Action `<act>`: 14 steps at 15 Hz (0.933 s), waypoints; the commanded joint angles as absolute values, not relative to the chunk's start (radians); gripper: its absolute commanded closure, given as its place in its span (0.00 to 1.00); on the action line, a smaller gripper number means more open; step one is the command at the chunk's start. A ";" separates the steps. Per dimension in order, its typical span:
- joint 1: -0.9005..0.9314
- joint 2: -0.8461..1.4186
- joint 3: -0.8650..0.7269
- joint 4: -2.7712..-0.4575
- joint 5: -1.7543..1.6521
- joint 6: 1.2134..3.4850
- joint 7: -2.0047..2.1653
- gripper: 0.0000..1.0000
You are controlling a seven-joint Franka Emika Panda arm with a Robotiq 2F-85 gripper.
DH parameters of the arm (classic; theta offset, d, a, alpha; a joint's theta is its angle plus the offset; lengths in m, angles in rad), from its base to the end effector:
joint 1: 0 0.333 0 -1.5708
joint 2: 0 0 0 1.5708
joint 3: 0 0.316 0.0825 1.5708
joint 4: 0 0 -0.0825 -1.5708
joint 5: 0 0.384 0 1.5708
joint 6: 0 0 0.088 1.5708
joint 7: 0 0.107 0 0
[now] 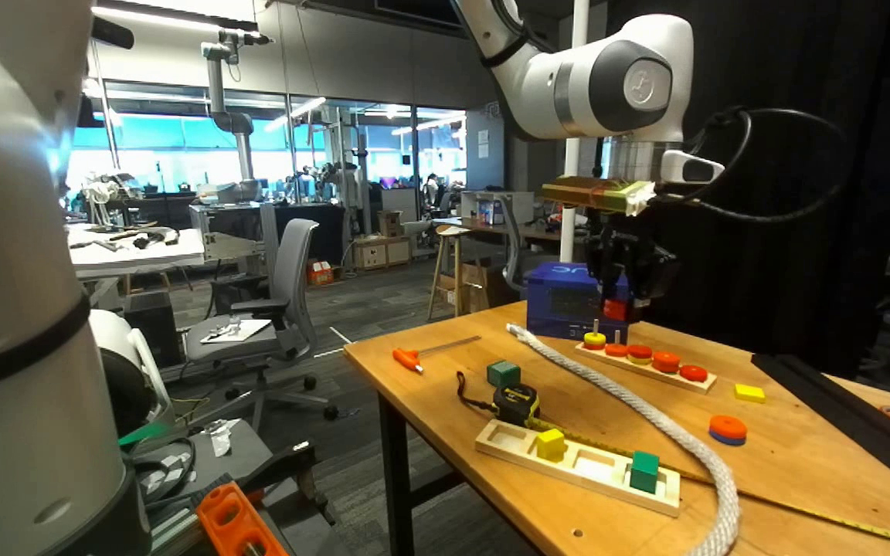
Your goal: Pick up the orange object from the wooden object and put it on the table
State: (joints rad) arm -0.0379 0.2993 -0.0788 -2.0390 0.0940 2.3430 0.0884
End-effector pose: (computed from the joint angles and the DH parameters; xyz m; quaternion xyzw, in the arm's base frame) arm 0.5905 -0.0665 0.2973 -0.9909 0.1330 -0.0034 0.0221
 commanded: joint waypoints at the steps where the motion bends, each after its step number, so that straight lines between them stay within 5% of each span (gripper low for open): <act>1: -0.107 0.251 -0.059 -2.115 0.181 2.380 -0.053 0.82; 14: -0.232 0.294 -0.094 -2.160 0.187 2.492 -0.274 0.83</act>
